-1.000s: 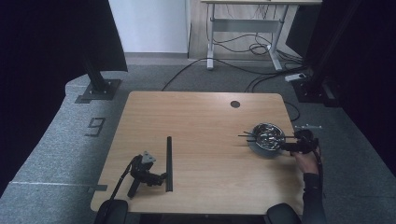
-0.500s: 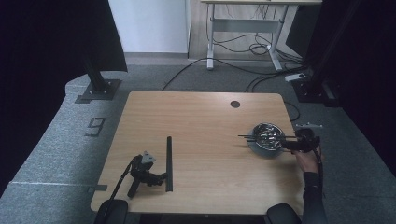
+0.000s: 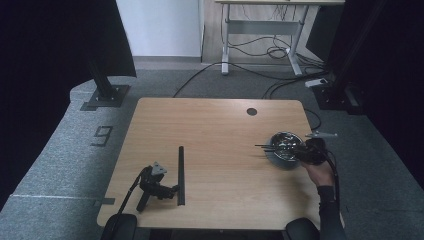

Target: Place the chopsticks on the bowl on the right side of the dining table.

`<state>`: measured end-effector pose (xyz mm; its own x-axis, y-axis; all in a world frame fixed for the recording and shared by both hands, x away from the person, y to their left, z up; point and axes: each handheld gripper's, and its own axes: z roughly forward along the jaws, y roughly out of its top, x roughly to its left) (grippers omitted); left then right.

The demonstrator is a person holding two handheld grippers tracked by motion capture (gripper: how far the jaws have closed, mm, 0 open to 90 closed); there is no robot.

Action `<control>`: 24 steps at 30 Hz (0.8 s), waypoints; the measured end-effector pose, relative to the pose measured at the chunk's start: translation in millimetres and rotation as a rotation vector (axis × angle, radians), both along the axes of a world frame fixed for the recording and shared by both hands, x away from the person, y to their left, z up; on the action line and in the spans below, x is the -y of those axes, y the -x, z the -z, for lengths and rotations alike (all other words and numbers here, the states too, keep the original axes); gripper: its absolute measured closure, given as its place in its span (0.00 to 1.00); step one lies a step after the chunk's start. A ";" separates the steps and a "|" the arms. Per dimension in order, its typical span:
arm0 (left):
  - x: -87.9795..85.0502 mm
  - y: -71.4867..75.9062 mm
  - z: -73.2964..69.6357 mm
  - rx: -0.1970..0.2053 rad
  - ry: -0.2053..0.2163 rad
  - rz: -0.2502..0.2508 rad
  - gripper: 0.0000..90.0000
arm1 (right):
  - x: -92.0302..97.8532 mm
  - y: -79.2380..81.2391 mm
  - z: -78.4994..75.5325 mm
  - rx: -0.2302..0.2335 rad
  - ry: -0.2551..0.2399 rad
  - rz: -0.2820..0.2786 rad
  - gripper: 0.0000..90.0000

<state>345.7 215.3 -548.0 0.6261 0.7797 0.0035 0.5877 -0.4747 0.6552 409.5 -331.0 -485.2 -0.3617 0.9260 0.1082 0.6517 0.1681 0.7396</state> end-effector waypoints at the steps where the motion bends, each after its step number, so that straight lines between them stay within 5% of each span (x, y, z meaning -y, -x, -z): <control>1: 0.0 0.0 0.0 0.000 0.000 0.000 0.00 | -4.8 0.0 0.8 0.004 0.003 -0.024 0.76; 8: 0.0 0.0 0.0 0.000 0.000 0.000 0.00 | -25.9 -4.0 9.2 -0.009 0.036 -0.086 0.86; 24: 0.0 0.0 0.1 0.000 0.001 -0.001 0.00 | -29.8 -15.0 21.6 0.000 0.085 -0.032 0.86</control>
